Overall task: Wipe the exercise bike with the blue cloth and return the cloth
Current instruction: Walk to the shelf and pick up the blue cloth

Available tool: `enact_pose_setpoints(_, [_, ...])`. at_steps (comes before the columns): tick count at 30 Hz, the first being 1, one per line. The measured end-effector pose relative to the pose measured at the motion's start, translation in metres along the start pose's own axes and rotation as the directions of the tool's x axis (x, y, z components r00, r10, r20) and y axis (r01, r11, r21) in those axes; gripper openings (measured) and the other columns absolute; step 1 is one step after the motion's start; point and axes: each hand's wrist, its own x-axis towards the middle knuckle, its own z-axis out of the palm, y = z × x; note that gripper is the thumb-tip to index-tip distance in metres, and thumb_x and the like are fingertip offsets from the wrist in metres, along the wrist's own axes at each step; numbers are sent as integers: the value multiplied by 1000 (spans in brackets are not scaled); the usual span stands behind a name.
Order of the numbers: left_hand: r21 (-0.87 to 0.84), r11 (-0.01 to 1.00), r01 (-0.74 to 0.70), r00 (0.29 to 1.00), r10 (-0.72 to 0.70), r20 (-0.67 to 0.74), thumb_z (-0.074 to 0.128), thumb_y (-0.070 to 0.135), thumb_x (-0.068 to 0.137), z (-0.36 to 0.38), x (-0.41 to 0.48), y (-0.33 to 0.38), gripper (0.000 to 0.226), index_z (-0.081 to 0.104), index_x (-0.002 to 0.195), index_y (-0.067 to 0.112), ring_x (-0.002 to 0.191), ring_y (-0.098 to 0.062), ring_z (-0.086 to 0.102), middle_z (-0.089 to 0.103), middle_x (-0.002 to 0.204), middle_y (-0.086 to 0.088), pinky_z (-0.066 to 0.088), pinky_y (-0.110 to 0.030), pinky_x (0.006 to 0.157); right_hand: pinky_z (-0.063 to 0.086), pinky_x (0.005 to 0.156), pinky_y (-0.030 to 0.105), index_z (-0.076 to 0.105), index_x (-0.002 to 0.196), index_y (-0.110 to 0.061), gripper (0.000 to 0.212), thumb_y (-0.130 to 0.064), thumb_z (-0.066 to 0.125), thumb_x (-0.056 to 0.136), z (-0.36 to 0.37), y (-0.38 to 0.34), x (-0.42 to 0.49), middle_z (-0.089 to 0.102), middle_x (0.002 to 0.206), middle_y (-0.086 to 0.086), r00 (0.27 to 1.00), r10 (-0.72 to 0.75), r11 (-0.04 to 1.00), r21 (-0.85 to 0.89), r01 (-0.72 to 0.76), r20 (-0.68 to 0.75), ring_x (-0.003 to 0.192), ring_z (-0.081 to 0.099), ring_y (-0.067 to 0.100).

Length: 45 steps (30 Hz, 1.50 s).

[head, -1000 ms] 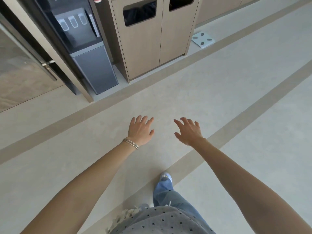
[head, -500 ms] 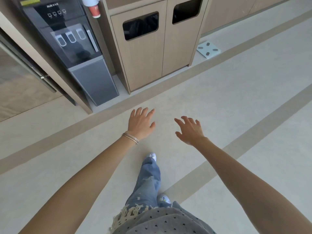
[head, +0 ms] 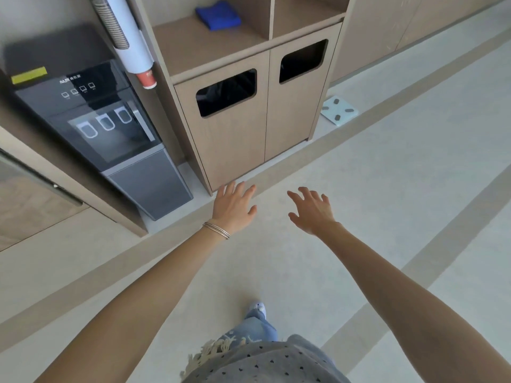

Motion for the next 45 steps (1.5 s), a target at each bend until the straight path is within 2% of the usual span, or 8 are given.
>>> enact_pose_setpoints(15, [-31, 999, -9, 995, 12, 98, 37, 45, 95, 19, 115, -17, 57, 24, 147, 24, 138, -29, 27, 33, 150, -4, 23, -45, 114, 21, 111, 50, 22, 144, -27, 60, -41, 47, 91, -5, 30, 117, 24, 152, 5, 996, -38, 999, 4, 38, 85, 135, 29, 28])
enact_pose_setpoints(26, [-44, 993, 112, 993, -111, 40, 36, 44, 94, -18, 255, -14, 56, 27, 145, 24, 134, -28, 29, 34, 148, -4, 25, -43, 111, 19, 113, 52, 21, 145, -26, 61, -41, 46, 92, -62, 97, 260, 23, 152, 6, 987, -141, 990, -15, 142, 74, 138, 26, 27])
enact_pose_setpoints(33, [-76, 974, 213, 975, -208, 75, 36, 45, 95, -19, 317, -9, 57, 23, 147, 24, 140, -31, 22, 28, 152, -5, 20, -47, 115, 19, 114, 51, 21, 145, -26, 61, -41, 46, 92, -76, 121, 331, 23, 152, 6, 970, -224, 973, -43, 229, 89, 137, 27, 27])
enact_pose_setpoints(39, [-103, 955, 277, 959, -270, 83, 36, 46, 95, -14, 344, -32, 58, 21, 148, 25, 143, -31, 18, 24, 155, -5, 16, -47, 117, 21, 113, 51, 21, 144, -27, 61, -40, 47, 91, -77, 119, 371, 24, 151, 5, 956, -264, 962, -28, 270, 127, 136, 29, 28])
enact_pose_setpoints(45, [-87, 954, 287, 956, -281, 78, 36, 46, 95, -16, 389, -73, 59, 20, 148, 25, 143, -31, 17, 21, 156, -6, 17, -46, 116, 22, 112, 52, 23, 144, -27, 60, -40, 48, 91, -93, 102, 433, 25, 150, 6, 948, -308, 950, -36, 311, 79, 136, 29, 27])
